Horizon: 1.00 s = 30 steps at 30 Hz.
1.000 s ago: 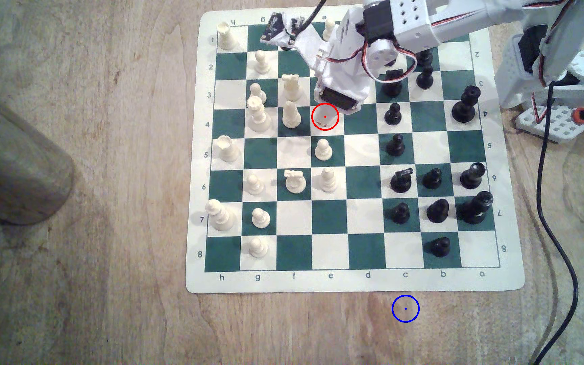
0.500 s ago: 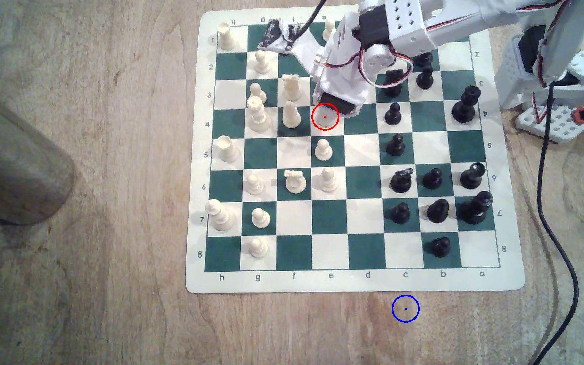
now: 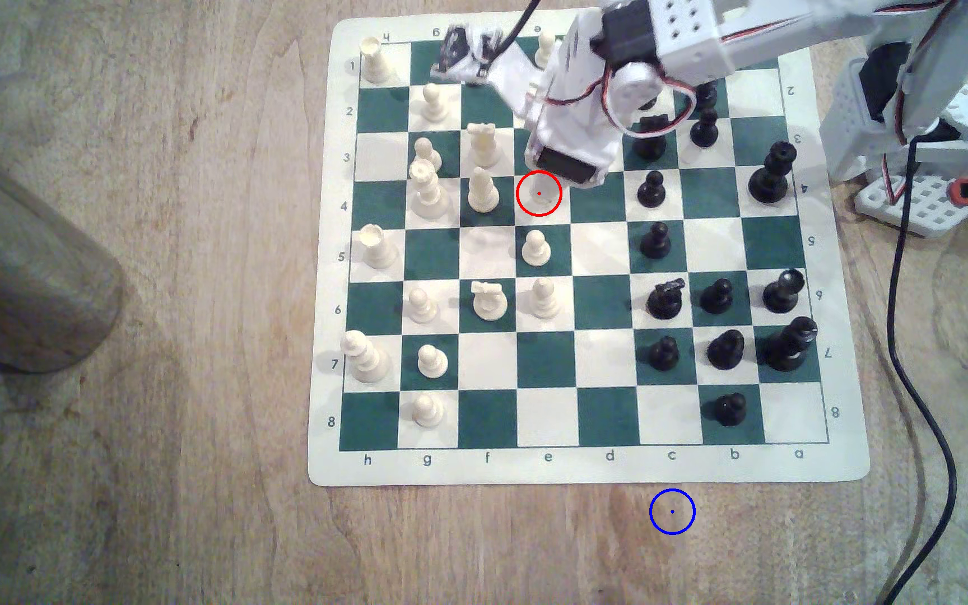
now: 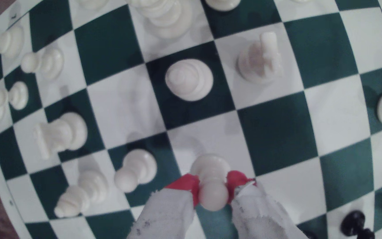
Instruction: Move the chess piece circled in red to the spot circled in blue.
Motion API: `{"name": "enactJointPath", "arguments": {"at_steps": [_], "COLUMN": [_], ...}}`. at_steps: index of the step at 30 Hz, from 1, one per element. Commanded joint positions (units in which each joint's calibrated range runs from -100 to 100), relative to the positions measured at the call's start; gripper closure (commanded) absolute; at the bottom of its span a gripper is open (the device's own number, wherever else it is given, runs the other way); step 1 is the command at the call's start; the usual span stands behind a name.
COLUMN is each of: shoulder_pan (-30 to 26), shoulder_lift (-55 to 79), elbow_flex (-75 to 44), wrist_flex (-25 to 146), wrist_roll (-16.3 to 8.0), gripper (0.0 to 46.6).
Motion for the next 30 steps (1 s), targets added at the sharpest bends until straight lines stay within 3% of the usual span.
{"name": "enactJointPath", "arguments": {"at_steps": [1, 5, 8, 15, 19, 30], "shoulder_pan": [-0.55, -5.24, -12.05, -26.44, -30.43, -40.13], "shoulder_lift": [-16.52, -21.61, -22.97, -17.71, -11.00, 3.51], "elbow_flex": [-3.03, -1.95, -3.12, -7.20, -13.37, -22.34], "wrist_flex": [4.86, 8.63, 11.49, 10.43, 10.43, 9.36], "wrist_roll": [0.29, 0.54, 0.63, -2.10, -2.54, -0.29], "gripper": [46.4, 46.4, 46.4, 46.4, 46.4, 46.4]}}
